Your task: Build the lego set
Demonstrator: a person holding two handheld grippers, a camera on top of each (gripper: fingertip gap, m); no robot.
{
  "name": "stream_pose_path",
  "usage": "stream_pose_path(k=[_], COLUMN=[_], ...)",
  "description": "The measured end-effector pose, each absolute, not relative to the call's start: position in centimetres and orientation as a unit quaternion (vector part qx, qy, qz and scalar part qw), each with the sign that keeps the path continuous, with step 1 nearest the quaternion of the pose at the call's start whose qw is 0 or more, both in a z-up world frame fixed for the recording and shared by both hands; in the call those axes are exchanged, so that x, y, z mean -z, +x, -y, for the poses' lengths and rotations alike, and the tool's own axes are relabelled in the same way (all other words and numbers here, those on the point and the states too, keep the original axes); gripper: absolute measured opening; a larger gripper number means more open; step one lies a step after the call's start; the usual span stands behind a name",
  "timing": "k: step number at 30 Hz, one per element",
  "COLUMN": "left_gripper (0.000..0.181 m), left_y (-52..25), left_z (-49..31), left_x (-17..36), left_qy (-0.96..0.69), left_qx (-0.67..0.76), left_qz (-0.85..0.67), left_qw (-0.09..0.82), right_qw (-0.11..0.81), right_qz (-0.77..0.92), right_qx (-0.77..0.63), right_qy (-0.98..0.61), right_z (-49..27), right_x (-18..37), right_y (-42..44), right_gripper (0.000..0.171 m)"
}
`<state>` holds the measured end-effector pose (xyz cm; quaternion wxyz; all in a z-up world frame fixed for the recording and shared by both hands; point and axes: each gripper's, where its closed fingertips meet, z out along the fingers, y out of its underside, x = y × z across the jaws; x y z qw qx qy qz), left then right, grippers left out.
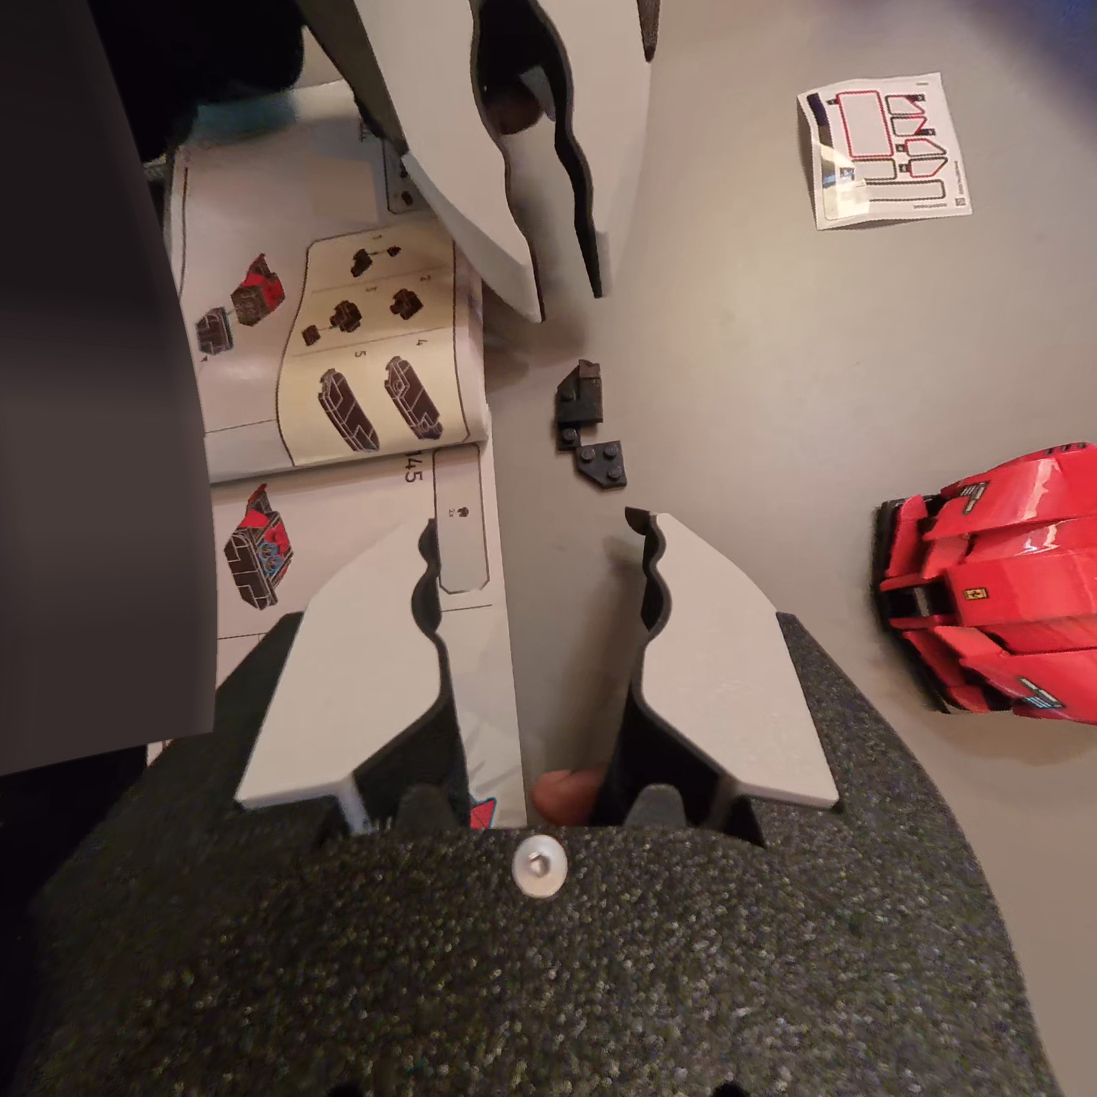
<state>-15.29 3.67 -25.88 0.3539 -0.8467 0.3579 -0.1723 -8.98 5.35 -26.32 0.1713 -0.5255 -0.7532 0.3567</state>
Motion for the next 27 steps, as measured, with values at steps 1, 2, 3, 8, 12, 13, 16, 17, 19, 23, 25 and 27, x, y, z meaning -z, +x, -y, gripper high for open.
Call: stream_pose_path(k=[1, 2, 3, 8, 12, 13, 16, 17, 19, 23, 25, 27], left_gripper=[0.019, 0.019, 0.019, 0.018, 0.017, 0.017, 0.017, 0.017, 0.017, 0.017, 0.017, 0.017], left_y=[-15.2, -15.2, -15.2, -15.5, -15.7, -15.7, -15.6, -15.6, -15.4, -15.1, -15.0, -15.0], left_z=[-3.7, -3.8, -3.9, -3.8, -3.7, -3.7, -3.5, -3.5, -3.5, -3.5, -3.5, -3.5], left_x=[25.8, 25.7, 25.7, 25.3, 25.2, 25.1, 25.0, 24.9, 25.0, 25.4, 25.4, 25.2], left_qy=[-0.846, -0.845, -0.845, -0.844, -0.846, -0.845, -0.844, -0.844, -0.844, -0.847, -0.847, -0.845], left_qx=[0.173, 0.175, 0.175, 0.180, 0.176, 0.176, 0.179, 0.179, 0.179, 0.172, 0.169, 0.172], left_qz=[-0.358, -0.358, -0.357, -0.347, -0.344, -0.343, -0.340, -0.339, -0.340, -0.346, -0.348, -0.346], left_qw=[0.355, 0.357, 0.358, 0.367, 0.369, 0.370, 0.374, 0.375, 0.374, 0.366, 0.365, 0.369], right_qw=[0.171, 0.170, 0.170, 0.179, 0.186, 0.186, 0.185, 0.184, 0.181, 0.180, 0.181, 0.180], right_qz=[0.752, 0.753, 0.753, 0.746, 0.740, 0.740, 0.739, 0.739, 0.742, 0.745, 0.742, 0.739], right_qx=[-0.357, -0.356, -0.356, -0.353, -0.353, -0.355, -0.358, -0.356, -0.356, -0.357, -0.359, -0.369], right_qy=[-0.526, -0.526, -0.526, -0.536, -0.541, -0.540, -0.540, -0.541, -0.538, -0.534, -0.536, -0.535], right_z=[-5.4, -5.4, -5.4, -6.1, -6.5, -6.5, -6.4, -6.3, -6.1, -5.7, -5.8, -5.6], right_x=[26.4, 26.4, 26.5, 26.4, 26.1, 26.1, 26.1, 26.1, 26.3, 26.3, 26.2, 26.0], right_y=[-9.0, -8.9, -8.9, -8.6, -8.4, -8.3, -8.2, -8.2, -8.3, -8.4, -8.5, -8.6], right_gripper=[0.067, 0.067, 0.067, 0.064, 0.064, 0.064, 0.063, 0.062, 0.062, 0.062, 0.062, 0.064])
